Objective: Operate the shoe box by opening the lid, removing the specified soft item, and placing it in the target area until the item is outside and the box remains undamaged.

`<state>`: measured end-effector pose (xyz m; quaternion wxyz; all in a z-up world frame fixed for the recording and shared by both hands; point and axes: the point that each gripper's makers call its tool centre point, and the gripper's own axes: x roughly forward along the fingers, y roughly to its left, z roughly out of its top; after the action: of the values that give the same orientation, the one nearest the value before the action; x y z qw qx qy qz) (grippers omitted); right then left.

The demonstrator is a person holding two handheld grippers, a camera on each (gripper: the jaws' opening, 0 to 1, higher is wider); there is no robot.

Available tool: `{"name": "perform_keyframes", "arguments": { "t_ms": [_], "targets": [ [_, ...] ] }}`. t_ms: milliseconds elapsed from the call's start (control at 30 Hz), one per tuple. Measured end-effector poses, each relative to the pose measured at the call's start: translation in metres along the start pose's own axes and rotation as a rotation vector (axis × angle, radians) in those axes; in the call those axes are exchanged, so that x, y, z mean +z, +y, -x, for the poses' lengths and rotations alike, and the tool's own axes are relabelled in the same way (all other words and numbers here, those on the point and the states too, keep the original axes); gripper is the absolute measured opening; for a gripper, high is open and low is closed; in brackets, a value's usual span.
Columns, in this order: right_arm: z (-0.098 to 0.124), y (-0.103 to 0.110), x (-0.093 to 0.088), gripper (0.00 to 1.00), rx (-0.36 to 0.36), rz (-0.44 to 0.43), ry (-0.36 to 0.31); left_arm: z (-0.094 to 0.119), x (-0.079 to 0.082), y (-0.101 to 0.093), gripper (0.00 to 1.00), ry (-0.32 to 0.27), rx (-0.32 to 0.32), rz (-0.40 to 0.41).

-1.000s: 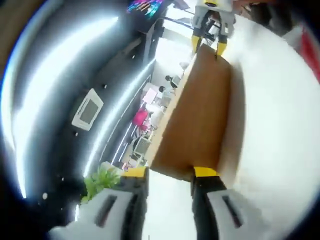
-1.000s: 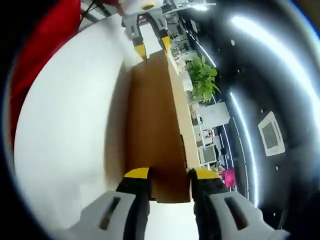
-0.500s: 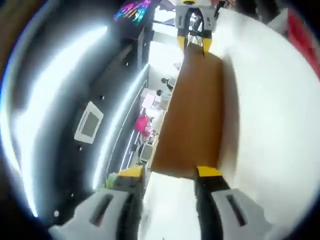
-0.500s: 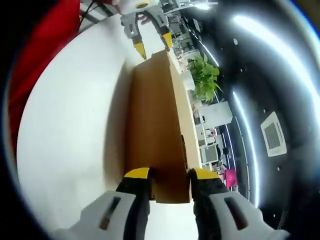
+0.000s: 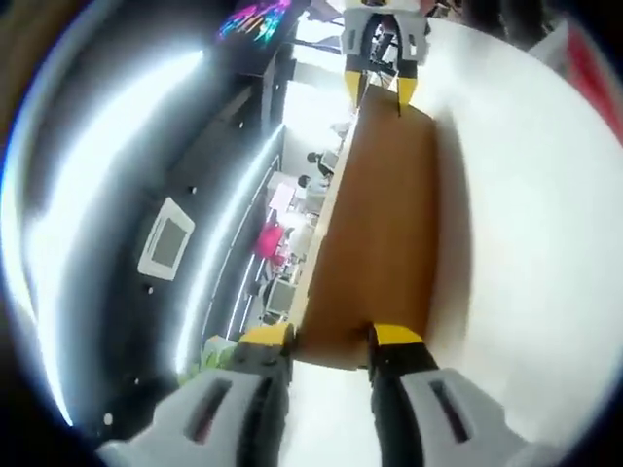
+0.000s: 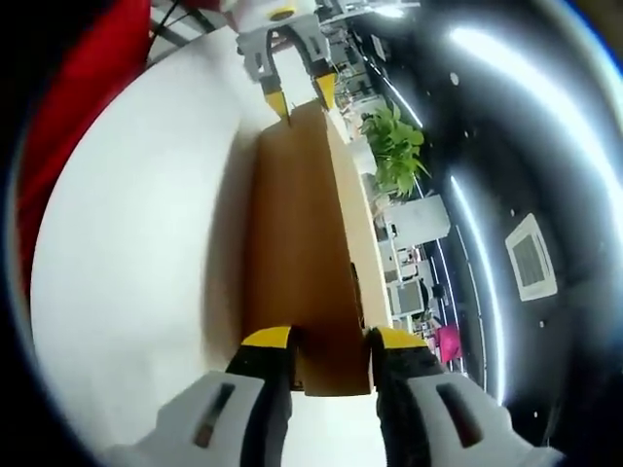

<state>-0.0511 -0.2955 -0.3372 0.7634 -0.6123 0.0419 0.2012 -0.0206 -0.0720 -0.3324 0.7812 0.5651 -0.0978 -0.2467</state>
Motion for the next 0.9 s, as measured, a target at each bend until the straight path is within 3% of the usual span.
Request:
{"name": "perform_keyframes", "arguments": {
  "t_ms": [167, 333, 567, 733, 900],
  "targets": [
    [0.004, -0.01, 0.003, 0.3, 0.006, -0.025, -0.008, 0.003, 0.002, 0.007, 0.31, -0.014, 0.019, 0.024],
    [0.005, -0.012, 0.006, 0.3, 0.005, -0.052, -0.018, 0.001, 0.0, 0.016, 0.31, -0.009, 0.05, 0.101],
    [0.006, -0.018, 0.008, 0.31, -0.031, -0.087, -0.038, 0.001, -0.001, 0.022, 0.32, -0.012, 0.066, 0.152],
    [0.009, -0.024, 0.008, 0.32, -0.071, -0.123, -0.043, 0.0, 0.005, 0.028, 0.34, -0.035, 0.07, 0.238],
    [0.011, -0.026, 0.008, 0.32, -0.112, -0.144, -0.049, 0.0, 0.005, 0.029, 0.35, -0.029, 0.085, 0.247]
  ]
}}
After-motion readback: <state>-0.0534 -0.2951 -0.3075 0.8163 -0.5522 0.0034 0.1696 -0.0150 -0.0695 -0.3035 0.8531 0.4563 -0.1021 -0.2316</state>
